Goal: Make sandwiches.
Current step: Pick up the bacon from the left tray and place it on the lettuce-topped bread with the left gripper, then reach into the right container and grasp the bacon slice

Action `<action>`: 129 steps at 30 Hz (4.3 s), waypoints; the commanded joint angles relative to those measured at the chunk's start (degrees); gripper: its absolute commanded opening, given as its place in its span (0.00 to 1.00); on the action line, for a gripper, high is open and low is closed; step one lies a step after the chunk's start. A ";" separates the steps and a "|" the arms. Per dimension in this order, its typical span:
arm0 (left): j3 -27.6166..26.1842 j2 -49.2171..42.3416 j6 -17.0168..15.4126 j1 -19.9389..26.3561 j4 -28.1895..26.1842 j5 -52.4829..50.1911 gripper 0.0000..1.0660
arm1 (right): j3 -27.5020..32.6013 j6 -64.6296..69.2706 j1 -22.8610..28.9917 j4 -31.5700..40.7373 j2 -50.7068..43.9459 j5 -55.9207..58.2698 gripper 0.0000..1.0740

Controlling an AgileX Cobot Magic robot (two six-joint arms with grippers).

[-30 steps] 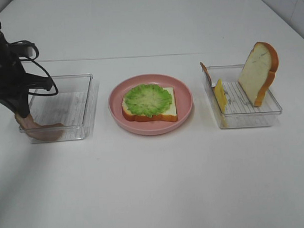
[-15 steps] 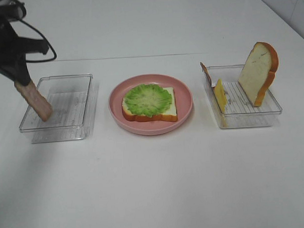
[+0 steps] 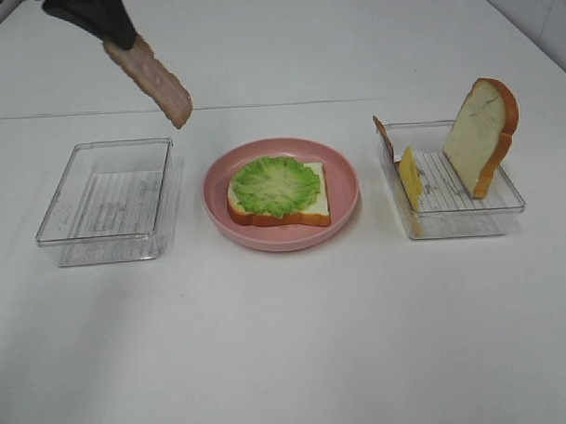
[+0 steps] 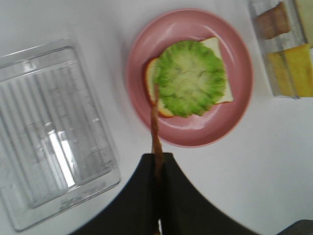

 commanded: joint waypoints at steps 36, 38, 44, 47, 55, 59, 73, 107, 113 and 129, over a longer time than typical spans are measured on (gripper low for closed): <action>-33.98 37.53 4.07 -11.00 -14.15 5.56 0.00 | 0.17 -0.29 0.00 0.00 -1.43 -0.46 0.70; -33.98 37.53 3.72 -10.77 -12.15 5.96 0.00 | 0.17 -0.29 0.00 0.00 -1.43 -0.46 0.70; -33.98 37.41 2.35 -10.20 -6.07 6.76 0.00 | 0.17 -0.29 0.00 0.00 -1.43 -0.46 0.70; -33.98 37.41 2.06 -9.80 -4.35 6.76 0.00 | 0.17 -0.29 0.00 0.00 -1.43 -0.46 0.70; -33.98 37.41 1.83 -9.74 0.46 6.76 0.00 | 0.17 -0.29 0.00 0.00 -1.43 -0.46 0.70; -33.98 37.41 1.83 -9.74 2.12 6.76 0.00 | 0.17 -0.29 0.00 0.00 -1.43 -0.46 0.70; -31.86 38.27 1.95 -9.74 3.78 6.76 0.00 | 0.17 -0.29 0.00 0.00 -1.43 -0.46 0.70; -31.86 25.55 -2.92 -9.74 8.94 6.76 0.91 | 0.17 -0.29 0.00 0.00 -1.43 -0.46 0.70; -31.74 22.06 -2.69 -4.70 14.90 6.76 0.91 | 0.17 -0.29 0.00 0.00 -1.43 -0.46 0.70; -9.85 6.88 5.73 20.97 13.12 6.76 0.91 | 0.17 -0.29 0.00 0.00 -1.43 -0.46 0.70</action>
